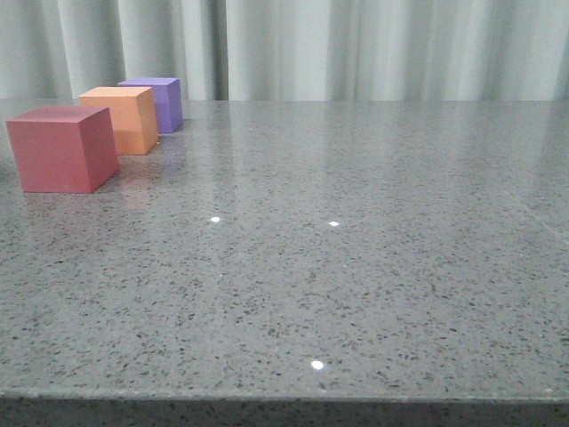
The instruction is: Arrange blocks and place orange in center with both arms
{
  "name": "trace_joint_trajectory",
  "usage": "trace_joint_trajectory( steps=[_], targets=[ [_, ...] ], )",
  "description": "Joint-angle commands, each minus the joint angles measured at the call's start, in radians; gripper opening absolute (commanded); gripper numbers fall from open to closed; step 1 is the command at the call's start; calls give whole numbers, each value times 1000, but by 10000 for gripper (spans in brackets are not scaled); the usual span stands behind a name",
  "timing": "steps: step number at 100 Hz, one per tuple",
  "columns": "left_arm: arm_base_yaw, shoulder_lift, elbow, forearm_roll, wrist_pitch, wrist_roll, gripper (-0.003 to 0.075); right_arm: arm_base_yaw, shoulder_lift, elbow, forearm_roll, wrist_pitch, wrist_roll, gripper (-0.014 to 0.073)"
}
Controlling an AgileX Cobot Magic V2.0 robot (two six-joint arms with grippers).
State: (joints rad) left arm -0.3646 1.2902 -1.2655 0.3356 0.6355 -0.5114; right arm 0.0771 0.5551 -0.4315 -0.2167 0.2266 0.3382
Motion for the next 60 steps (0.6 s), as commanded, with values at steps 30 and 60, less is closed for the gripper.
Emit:
trace_joint_trajectory(
  steps=[30, 60],
  targets=[
    [2, -483, 300, 36, -49, -1, 599, -5, 2, -26, -17, -76, -11, -69],
    [2, -730, 490, 65, -44, -1, 304, -5, 2, -26, -17, -76, -11, -69]
  ],
)
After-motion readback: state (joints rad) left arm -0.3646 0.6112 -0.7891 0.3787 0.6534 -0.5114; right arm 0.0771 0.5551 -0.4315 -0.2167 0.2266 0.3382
